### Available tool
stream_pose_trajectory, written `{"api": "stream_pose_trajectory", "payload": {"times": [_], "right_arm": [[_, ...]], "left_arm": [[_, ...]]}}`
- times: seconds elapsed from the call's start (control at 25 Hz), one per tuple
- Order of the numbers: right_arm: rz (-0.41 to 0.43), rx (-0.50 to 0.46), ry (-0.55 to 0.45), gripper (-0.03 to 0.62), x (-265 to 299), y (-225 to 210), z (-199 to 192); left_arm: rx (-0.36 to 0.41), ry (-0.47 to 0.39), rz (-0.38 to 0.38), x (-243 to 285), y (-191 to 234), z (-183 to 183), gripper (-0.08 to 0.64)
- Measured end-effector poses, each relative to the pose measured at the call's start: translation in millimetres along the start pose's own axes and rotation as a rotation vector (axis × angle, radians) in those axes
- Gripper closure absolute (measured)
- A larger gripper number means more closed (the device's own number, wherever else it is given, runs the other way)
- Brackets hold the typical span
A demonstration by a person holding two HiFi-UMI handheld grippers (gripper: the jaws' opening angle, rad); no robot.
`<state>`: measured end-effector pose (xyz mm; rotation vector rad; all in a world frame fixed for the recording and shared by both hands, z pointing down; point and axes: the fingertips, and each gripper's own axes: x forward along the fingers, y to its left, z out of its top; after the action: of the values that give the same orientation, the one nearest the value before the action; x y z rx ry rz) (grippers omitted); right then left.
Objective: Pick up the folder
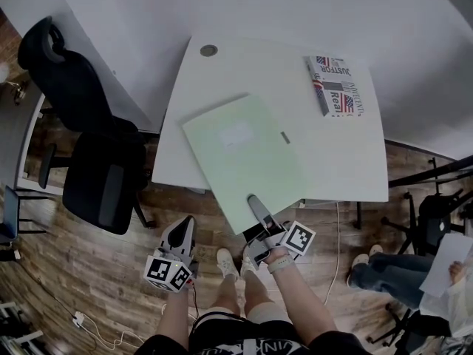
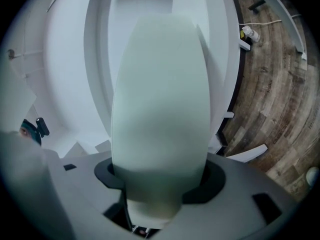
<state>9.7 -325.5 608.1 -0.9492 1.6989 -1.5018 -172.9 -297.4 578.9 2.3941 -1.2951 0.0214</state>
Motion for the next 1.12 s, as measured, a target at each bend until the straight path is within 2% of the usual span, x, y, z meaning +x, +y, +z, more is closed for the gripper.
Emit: {"api": "stream_pose_trajectory", "payload": {"times": [0.48,0.84,1.12], "right_arm": [[-0.047,-0.142,0.012,0.304,-17.9,16.3,33.7],[-0.024,-0.279,0.018,0.304,-23.9,47.4,52.6],[-0.009,-0.337,0.007,0.304,-27.3,71.1,61.1]], "left_arm": [[0.034,-0.018,-0.030,15.5,-16.4,16.3,0.548],[0.066,-0.032,-0.032,17.5,-20.5,37.2,0.548],[0.078,-0.043,-0.033,16.4,-22.5,53.0,0.548]]}}
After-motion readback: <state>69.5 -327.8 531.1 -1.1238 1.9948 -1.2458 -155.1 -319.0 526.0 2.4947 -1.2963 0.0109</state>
